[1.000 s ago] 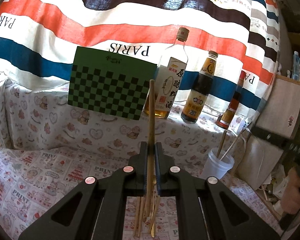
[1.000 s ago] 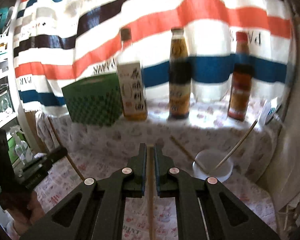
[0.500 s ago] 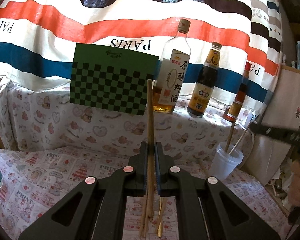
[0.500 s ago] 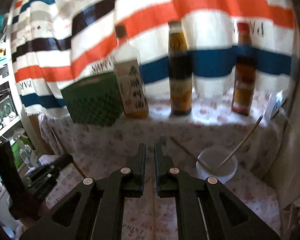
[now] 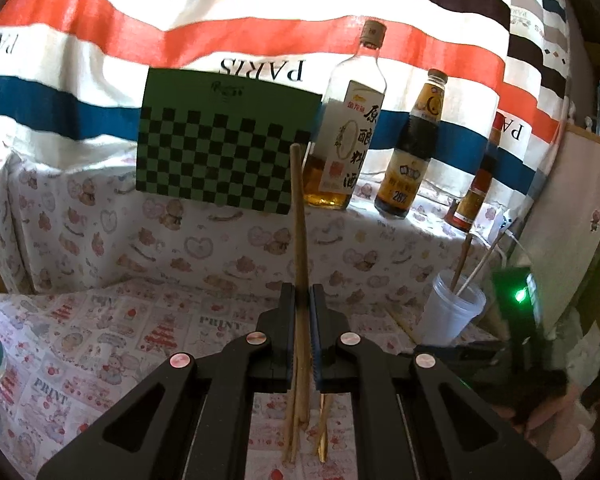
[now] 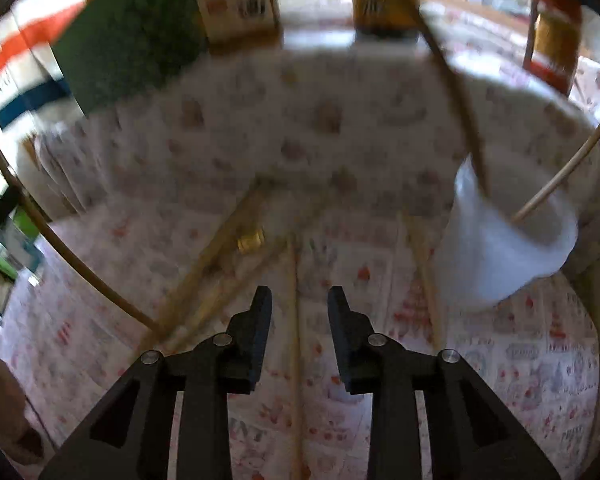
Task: Organize utensils
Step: 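Withdraw the right tool and close it on another wooden chopstick, then carry the right tool's chopstick over the cup while the left tool carries its chopsticks there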
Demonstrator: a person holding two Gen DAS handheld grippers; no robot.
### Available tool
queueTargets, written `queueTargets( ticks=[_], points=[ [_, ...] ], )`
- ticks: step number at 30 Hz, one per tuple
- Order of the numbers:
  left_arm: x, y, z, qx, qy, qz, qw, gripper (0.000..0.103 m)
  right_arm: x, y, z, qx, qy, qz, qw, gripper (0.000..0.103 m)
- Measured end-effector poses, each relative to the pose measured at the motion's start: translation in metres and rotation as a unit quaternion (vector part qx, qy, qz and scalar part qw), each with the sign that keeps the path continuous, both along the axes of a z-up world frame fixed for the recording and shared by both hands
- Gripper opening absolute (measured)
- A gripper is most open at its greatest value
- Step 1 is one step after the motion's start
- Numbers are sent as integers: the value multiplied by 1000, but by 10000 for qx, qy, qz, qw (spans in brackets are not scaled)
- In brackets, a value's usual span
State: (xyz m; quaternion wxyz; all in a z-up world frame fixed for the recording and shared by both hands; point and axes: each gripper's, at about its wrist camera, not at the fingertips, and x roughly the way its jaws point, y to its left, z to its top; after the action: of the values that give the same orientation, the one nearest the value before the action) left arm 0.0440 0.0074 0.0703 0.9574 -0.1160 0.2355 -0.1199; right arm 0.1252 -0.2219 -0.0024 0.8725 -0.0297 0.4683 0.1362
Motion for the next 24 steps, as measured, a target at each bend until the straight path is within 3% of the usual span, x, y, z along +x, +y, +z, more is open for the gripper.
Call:
queueTargets(
  ticks=[6,14,21,23,24],
  points=[
    [1,-1,-1,-29,175,-92,9998,6,-14,8,-9,-319,-79,129,9994,31],
    [-6,-1,3,56,-211,87,9997,6,34,35,-23,-434,181,-50,9989,31],
    [-4,14,4,-198,-246,305,9990,6,59,52,-42,-754,290,-44,9967,30],
    [-2,14,3,-149,-227,380,9989,6,60,56,-44,-777,211,-48,9967,23],
    [-2,14,3,-137,-218,399,9989,6,61,57,-45,-791,219,-59,9966,11]
  ],
)
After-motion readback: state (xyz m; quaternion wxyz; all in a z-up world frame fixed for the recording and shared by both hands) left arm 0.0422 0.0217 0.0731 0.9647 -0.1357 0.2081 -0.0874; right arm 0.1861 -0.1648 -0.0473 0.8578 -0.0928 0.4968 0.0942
